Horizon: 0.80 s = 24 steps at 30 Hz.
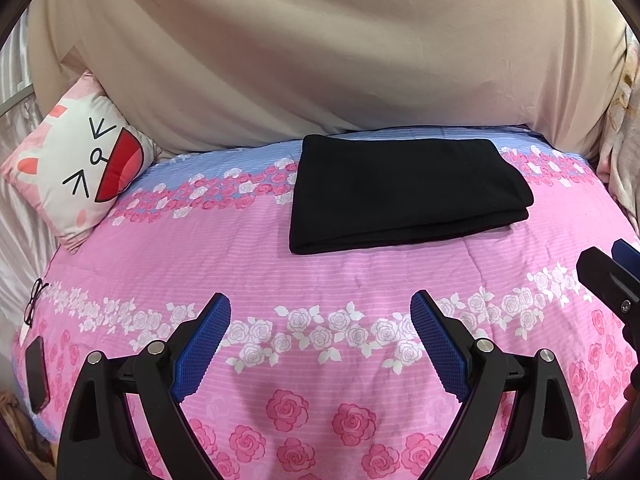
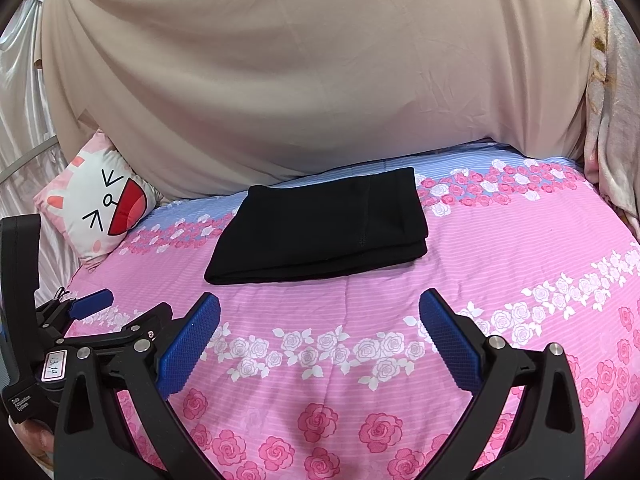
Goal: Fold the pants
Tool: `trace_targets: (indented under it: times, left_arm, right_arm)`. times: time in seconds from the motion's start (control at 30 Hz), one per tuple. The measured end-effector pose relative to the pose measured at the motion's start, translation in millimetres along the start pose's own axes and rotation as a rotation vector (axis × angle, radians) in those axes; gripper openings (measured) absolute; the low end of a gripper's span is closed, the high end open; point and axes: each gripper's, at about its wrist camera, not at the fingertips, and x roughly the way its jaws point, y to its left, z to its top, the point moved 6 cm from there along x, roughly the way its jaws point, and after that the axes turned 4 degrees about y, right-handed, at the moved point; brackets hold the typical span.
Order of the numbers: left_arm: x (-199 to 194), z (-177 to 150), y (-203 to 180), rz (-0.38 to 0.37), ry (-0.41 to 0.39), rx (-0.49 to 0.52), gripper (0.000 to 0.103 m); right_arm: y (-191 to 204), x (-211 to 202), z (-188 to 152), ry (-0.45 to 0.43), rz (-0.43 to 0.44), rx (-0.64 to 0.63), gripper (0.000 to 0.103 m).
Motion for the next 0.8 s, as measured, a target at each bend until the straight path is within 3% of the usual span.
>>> trace_targets:
  times: [0.23,0.43,0.5,0.6,0.8]
  left_arm:
    - [0.6,-0.1,-3.1,-0.008,-0.023,0.033,0.089]
    - [5.9,-0.7,-4.2,-0.089,-0.019,0.021,0.089]
    - [6.8,-0.5,-4.0,-0.059,-0.031,0.019,0.089]
    - [5.8,-1.1,3.0,0.051,-0.048,0.02,0.089]
    - [5.8,-4.4,7.1,0.039,-0.028,0.011,0.089]
  right_arm:
    - [0.1,0.4,0.1,0.0,0.001,-0.002,0.098]
    - [-0.5,1.4,0.5,0.0,-0.001,-0.003,0.098]
    - [-1.7,2.1,0.7,0.0,-0.002,-0.003,0.098]
    - [-4.9,3.9,1.1,-0.001,-0.005,-0.002,0.098]
    - [-5.6,4.8,1.5,0.002,-0.004,-0.004,0.098]
